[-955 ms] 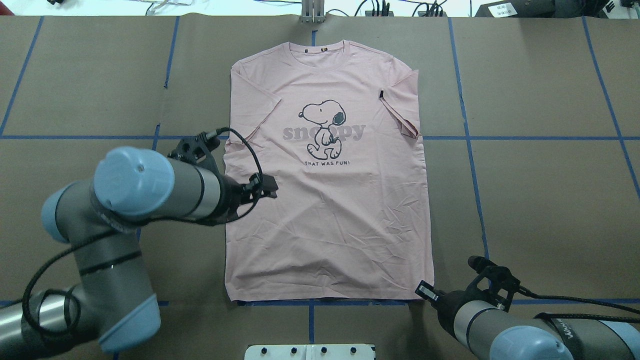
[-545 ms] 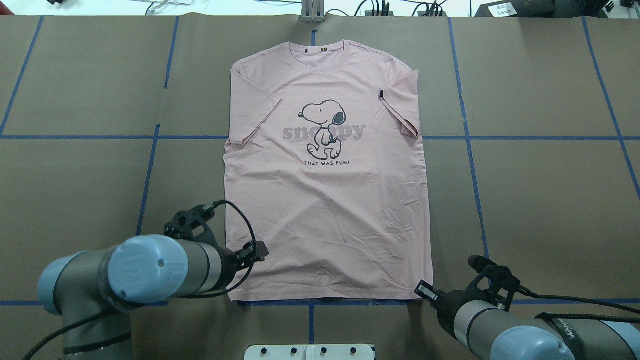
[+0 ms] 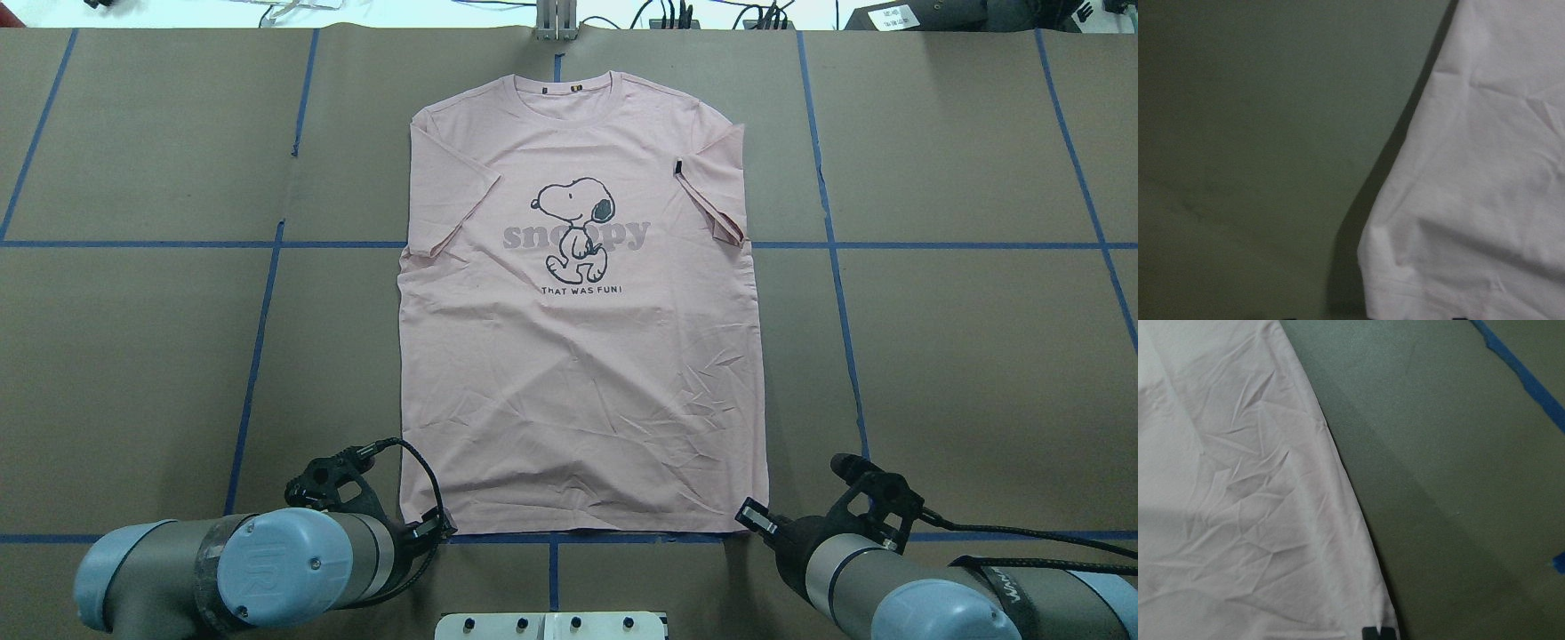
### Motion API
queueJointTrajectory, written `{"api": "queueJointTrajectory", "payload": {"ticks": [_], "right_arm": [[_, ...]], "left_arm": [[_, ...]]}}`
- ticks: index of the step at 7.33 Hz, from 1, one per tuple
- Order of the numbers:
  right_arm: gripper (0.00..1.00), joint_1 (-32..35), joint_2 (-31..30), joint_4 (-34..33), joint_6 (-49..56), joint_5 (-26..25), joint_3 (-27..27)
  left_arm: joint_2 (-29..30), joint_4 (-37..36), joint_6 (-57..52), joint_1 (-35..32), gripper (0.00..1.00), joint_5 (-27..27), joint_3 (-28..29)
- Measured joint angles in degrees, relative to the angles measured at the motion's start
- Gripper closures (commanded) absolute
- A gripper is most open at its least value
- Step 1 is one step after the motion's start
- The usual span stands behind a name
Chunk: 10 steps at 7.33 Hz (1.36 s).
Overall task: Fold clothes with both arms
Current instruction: 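Grasp the hem corners nearest the robot with both grippers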
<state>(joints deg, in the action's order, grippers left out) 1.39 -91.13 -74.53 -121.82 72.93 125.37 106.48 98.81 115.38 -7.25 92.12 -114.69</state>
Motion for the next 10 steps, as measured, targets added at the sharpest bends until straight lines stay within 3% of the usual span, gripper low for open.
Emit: {"api": "queueJointTrajectory", "payload": {"ticks": [1, 2, 3, 6, 10], "right_arm": [[1.00, 0.1, -0.2, 0.0, 0.0, 0.0, 0.0], [1.00, 0.1, -0.2, 0.0, 0.0, -0.1, 0.0], [1.00, 0.2, -0.2, 0.0, 0.0, -0.1, 0.0], [1.00, 0.3, -0.3, 0.0, 0.1, -0.2, 0.0], [1.00, -0.3, -1.7, 0.1, 0.4, -0.1, 2.2]], "left_arm": [[0.1, -0.3, -0.1, -0.1, 0.43, 0.0, 0.1], [0.2, -0.7, -0.3, -0.3, 0.62, 0.0, 0.3], [0.2, -1.2, -0.5, -0.6, 0.96, -0.1, 0.3], [0.4, -1.6, -0.9, -1.3, 1.00, -0.2, -0.5], [-1.6, -1.7, -1.2, -2.5, 1.00, 0.0, -7.1]]}}
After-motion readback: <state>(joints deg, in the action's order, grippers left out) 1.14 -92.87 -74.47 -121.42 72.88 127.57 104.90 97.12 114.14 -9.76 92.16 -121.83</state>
